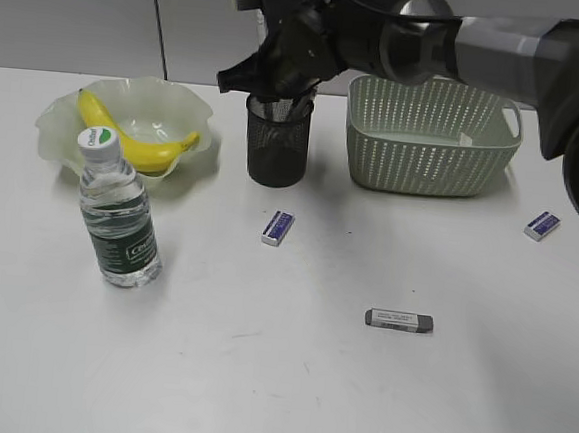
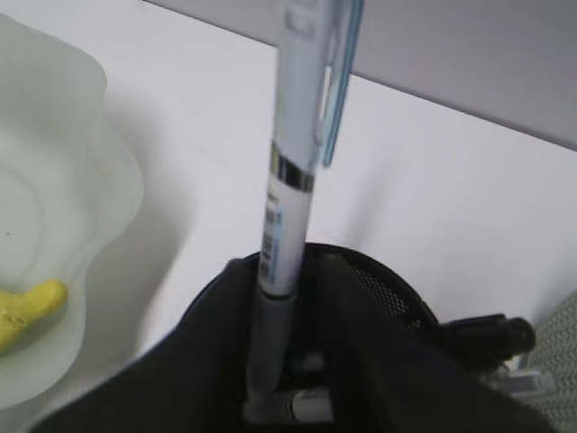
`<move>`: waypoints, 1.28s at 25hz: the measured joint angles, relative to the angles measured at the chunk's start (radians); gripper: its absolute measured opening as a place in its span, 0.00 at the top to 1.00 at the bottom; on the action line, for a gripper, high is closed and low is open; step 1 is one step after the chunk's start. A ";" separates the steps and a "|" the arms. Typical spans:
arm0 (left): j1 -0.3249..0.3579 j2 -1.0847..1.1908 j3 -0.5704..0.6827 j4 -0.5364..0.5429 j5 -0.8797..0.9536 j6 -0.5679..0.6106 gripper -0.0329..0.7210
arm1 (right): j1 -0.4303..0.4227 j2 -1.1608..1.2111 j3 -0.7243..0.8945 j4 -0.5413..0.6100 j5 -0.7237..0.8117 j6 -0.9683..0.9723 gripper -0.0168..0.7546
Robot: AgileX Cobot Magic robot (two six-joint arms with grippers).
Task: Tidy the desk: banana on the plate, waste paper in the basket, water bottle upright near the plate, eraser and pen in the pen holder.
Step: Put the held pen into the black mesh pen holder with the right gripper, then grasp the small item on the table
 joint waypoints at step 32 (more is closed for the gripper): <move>0.000 0.004 0.000 0.000 0.000 0.000 0.65 | 0.067 -0.787 0.325 0.294 0.767 -0.417 0.62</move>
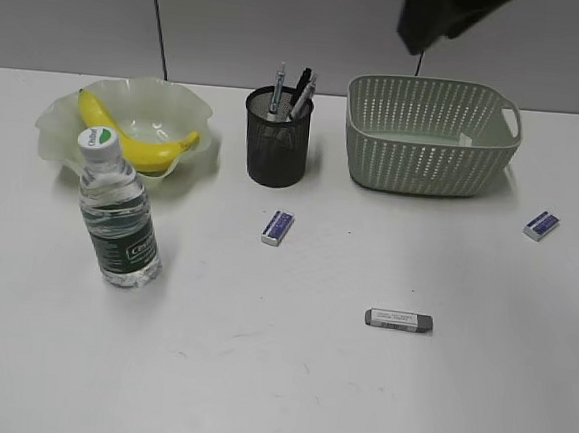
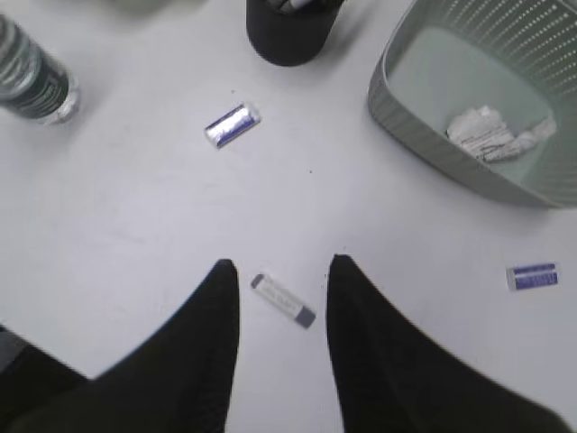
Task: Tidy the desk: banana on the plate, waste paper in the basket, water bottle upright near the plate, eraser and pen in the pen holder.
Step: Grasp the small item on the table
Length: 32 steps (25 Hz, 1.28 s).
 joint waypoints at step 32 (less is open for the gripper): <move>0.000 0.098 -0.013 -0.020 -0.030 0.000 0.65 | 0.001 -1.619 1.172 0.044 -0.161 -0.024 0.63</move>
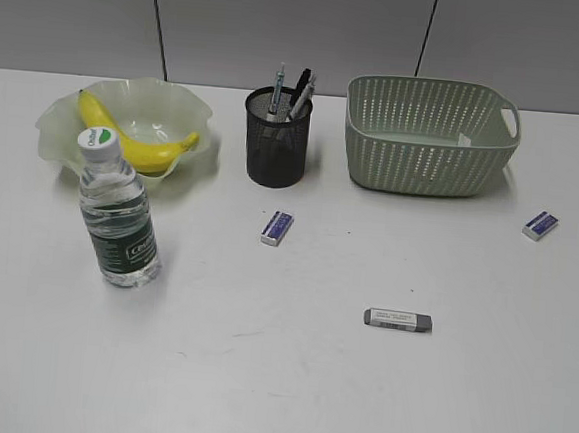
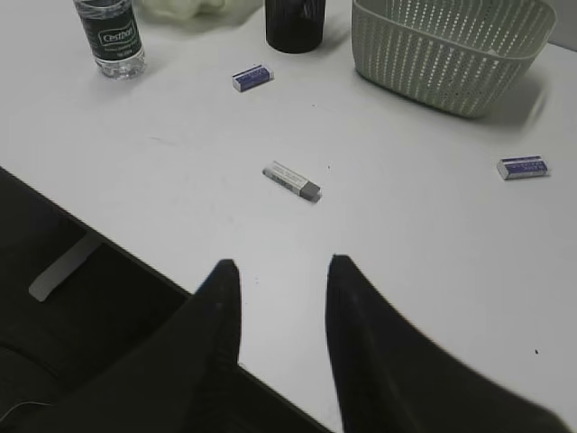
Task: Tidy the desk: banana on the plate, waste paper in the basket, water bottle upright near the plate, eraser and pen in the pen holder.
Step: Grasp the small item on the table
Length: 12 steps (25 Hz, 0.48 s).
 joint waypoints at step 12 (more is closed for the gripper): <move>0.000 0.907 -0.330 -0.150 -0.319 0.000 0.65 | 0.000 -0.001 0.000 0.001 -0.001 -0.002 0.63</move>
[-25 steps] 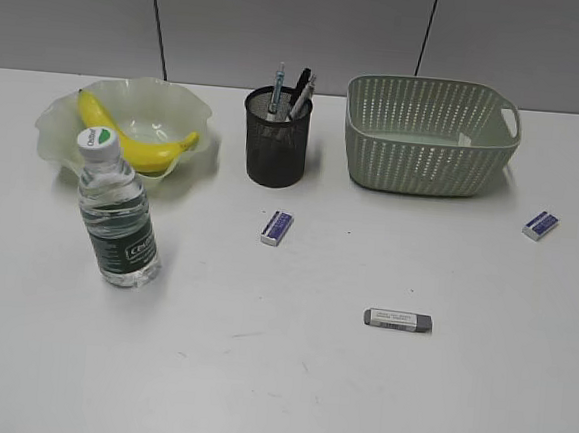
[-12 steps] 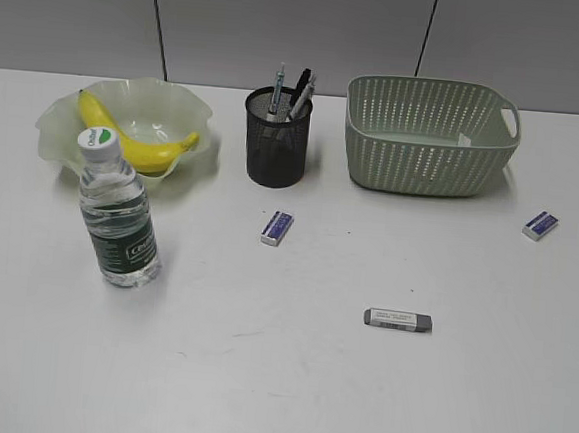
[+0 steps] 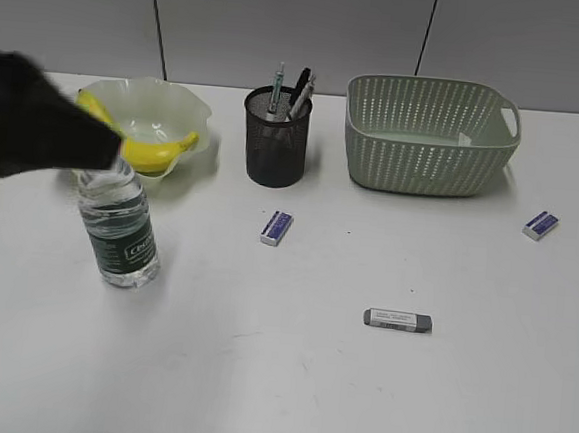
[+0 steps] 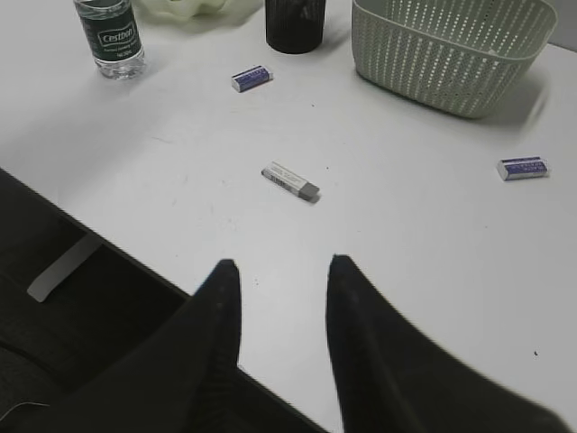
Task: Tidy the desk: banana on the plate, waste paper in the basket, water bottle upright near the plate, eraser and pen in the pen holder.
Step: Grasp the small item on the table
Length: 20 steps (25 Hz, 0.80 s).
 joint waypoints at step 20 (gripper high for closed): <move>0.000 1.080 -0.890 0.078 0.279 -0.063 0.47 | 0.000 0.000 0.000 0.001 0.000 -0.001 0.63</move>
